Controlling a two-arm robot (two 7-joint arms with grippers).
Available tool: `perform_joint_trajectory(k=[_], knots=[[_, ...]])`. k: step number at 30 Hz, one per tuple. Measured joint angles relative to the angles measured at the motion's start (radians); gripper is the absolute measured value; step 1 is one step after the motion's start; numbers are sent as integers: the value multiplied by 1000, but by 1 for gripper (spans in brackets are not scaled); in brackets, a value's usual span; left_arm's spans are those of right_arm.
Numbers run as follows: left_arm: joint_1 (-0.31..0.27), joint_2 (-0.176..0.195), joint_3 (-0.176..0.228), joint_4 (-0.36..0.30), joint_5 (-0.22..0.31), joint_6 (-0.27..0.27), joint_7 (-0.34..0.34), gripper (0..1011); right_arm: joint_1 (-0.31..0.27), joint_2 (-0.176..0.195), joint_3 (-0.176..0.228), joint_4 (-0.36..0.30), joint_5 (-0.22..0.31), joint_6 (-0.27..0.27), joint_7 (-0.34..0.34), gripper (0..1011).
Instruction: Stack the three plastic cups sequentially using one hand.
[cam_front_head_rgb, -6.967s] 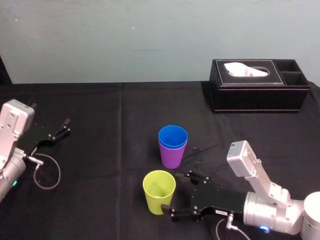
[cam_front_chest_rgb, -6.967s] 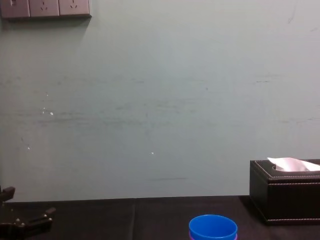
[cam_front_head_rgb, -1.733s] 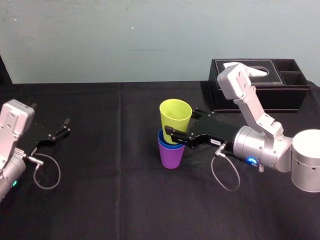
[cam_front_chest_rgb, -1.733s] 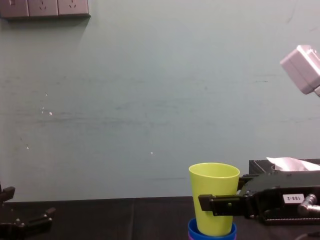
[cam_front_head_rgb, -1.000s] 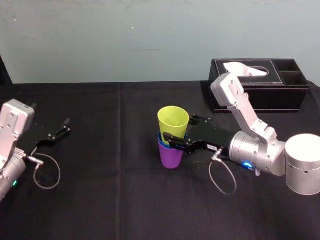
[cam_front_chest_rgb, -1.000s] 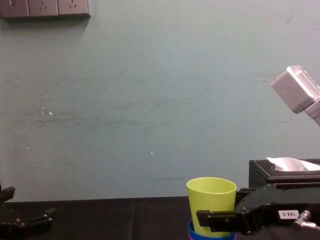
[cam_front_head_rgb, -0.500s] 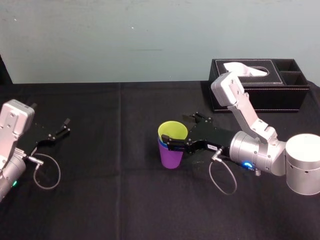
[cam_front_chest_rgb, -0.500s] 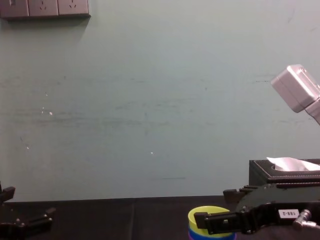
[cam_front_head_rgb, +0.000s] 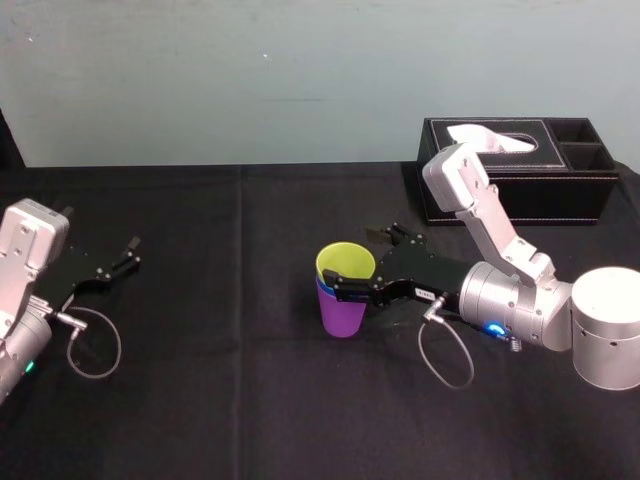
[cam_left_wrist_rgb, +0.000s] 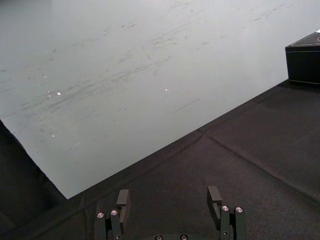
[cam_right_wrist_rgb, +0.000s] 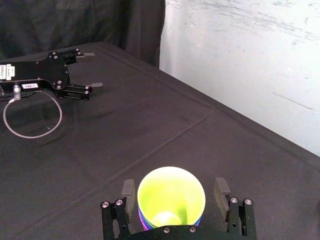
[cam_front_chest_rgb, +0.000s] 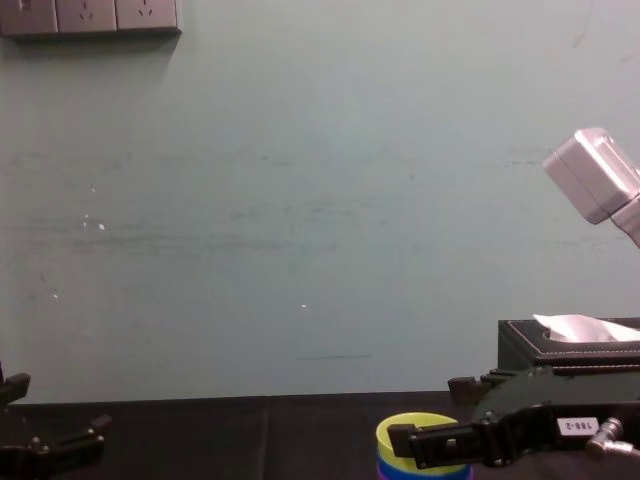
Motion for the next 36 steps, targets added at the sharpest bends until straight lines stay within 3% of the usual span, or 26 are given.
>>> perform_joint_trajectory(k=[10, 17, 22, 36], knots=[[0, 0, 0, 0, 0, 0, 0, 1011, -79, 22, 69, -101, 23, -28, -47, 1004], [0, 0, 0, 0, 0, 0, 0, 1011, -129, 32, 120, -109, 21, -65, -86, 1004], [0, 0, 0, 0, 0, 0, 0, 1011, -158, 43, 167, -77, 16, -95, -97, 1004], [0, 0, 0, 0, 0, 0, 0, 1011, -186, 43, 226, 42, -44, -187, -116, 1004]])
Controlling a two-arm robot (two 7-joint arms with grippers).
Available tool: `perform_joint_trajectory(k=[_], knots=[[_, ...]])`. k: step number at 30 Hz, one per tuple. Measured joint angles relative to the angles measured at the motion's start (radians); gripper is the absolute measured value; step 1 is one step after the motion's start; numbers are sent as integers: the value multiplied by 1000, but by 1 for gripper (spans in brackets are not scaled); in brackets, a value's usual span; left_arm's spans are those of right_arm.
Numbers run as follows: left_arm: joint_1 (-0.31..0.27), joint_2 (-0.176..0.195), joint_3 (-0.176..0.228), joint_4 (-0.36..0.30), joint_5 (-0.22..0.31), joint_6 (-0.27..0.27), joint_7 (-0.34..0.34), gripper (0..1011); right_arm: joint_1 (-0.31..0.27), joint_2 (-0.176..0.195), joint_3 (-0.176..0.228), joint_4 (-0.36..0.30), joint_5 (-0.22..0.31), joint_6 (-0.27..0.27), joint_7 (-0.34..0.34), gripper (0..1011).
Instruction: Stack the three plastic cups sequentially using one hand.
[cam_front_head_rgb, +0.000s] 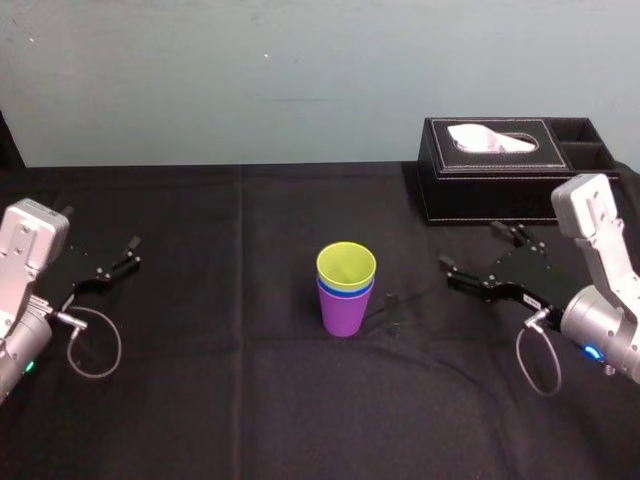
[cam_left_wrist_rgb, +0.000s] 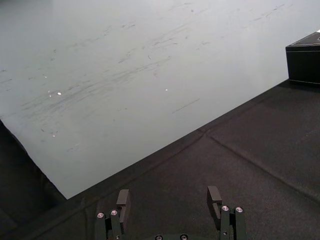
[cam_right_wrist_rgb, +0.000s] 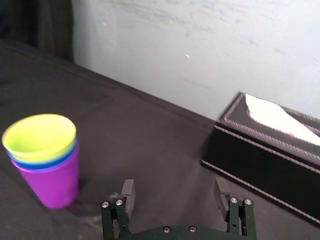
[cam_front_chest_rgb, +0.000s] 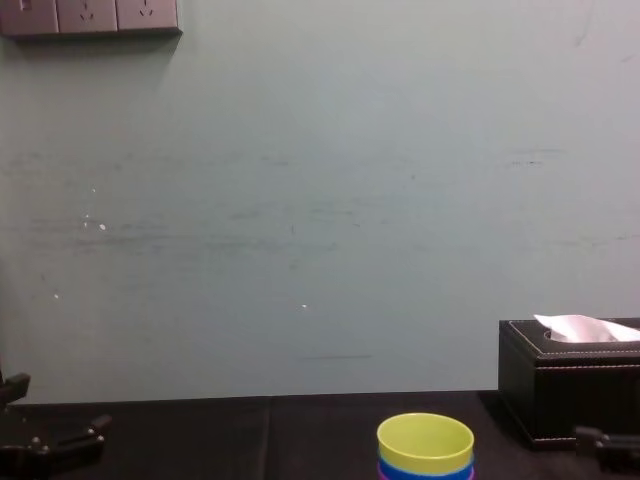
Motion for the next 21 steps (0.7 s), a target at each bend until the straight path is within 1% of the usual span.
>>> perform_joint_trajectory(k=[3, 6, 21], knots=[[0, 0, 0, 0, 0, 0, 0, 1011, 5, -6, 10, 48, -11, -18, 3, 1004], [0, 0, 0, 0, 0, 0, 0, 1011, 9, -9, 14, 71, -15, -27, 8, 1004], [0, 0, 0, 0, 0, 0, 0, 1011, 8, -9, 11, 57, -13, -23, 9, 1004]])
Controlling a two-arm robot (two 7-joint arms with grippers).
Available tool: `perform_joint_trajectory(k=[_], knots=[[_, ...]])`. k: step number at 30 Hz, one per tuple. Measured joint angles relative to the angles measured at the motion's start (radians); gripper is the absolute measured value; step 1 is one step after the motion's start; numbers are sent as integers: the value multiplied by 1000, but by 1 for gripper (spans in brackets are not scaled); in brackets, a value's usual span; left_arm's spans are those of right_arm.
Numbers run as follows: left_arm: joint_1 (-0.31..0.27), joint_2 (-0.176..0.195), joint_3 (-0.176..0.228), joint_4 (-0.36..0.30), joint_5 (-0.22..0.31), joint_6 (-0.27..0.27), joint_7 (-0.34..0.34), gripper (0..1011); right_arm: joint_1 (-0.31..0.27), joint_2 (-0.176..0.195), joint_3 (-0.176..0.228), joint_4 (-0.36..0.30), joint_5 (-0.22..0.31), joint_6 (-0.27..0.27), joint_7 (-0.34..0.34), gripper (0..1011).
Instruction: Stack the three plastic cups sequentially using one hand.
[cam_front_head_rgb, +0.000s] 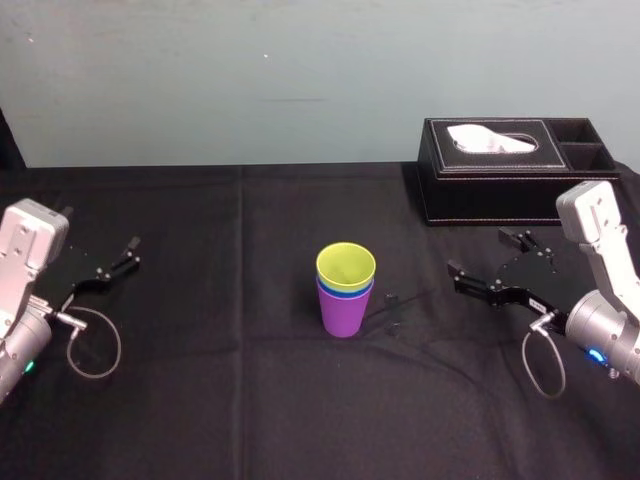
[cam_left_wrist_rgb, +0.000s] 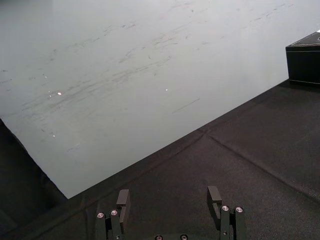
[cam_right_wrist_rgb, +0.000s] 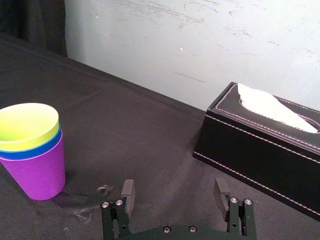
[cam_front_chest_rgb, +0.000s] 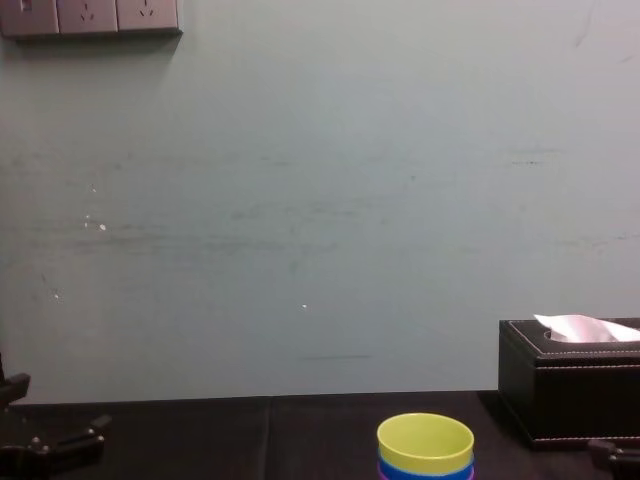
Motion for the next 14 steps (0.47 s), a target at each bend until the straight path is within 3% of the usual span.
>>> perform_joint_trajectory(k=[14], knots=[[0, 0, 0, 0, 0, 0, 0, 1011, -1, 1, -1, -3, 1, 2, 0, 1004]])
